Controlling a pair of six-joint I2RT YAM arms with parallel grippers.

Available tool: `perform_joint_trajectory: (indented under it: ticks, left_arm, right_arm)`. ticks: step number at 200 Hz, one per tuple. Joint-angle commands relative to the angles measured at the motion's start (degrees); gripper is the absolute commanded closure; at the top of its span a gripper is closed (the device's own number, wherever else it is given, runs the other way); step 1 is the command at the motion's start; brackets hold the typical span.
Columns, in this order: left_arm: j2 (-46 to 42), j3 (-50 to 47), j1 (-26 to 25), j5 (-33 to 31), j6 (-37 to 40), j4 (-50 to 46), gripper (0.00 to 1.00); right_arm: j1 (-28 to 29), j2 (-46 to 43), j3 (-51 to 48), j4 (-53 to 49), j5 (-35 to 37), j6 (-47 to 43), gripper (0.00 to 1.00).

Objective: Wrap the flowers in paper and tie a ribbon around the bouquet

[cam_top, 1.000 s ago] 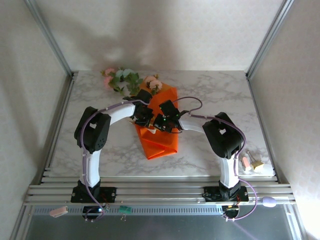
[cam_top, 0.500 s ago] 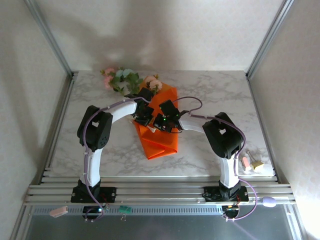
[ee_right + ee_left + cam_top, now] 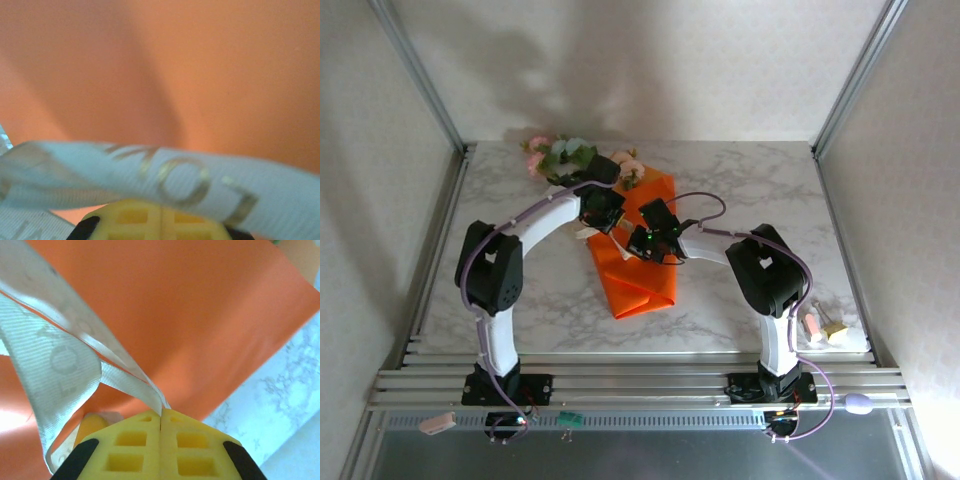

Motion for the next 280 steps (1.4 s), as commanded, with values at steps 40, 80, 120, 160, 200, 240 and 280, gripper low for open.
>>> perform_joint_trajectory:
  ticks: [40, 80, 120, 160, 200, 240, 280]
  left_arm:
    - [-5.9, -7.2, 0.9, 6.0, 3.2, 0.4, 1.0]
    - [-7.9, -12.8, 0.6, 8.9, 1.8, 4.1, 1.0]
    - [-9.5, -16.6, 0.3, 9.4, 0.9, 5.4, 1.0]
    - [-9.9, -18.0, 0.0, 10.1, 0.2, 6.5, 1.0]
    - [-9.7, -17.7, -0.3, 9.7, 1.4, 6.2, 1.0]
    - [-7.6, -17.4, -1.5, 12.0, 3.6, 5.8, 1.0]
    - [-7.4, -16.4, -1.9, 11.8, 4.3, 6.4, 1.0]
  right_arm:
    - [-1.5, -0.1, 1.1, 5.1, 3.2, 6.4, 1.0]
    - [-1.6, 0.0, -5.1, 18.7, 7.1, 13.1, 1.0]
    - [-1.2, -0.1, -9.1, 28.8, 11.3, 15.1, 1.0]
    - [-0.6, 0.0, -10.3, 34.0, 14.3, 14.9, 1.0]
    - [0.6, 0.3, -11.9, 38.9, 15.4, 14.4, 1.0]
    - [1.1, 0.5, -13.3, 41.4, 16.6, 14.5, 1.0]
    - [1.1, 2.2, -14.2, 46.3, 16.3, 15.4, 1.0]
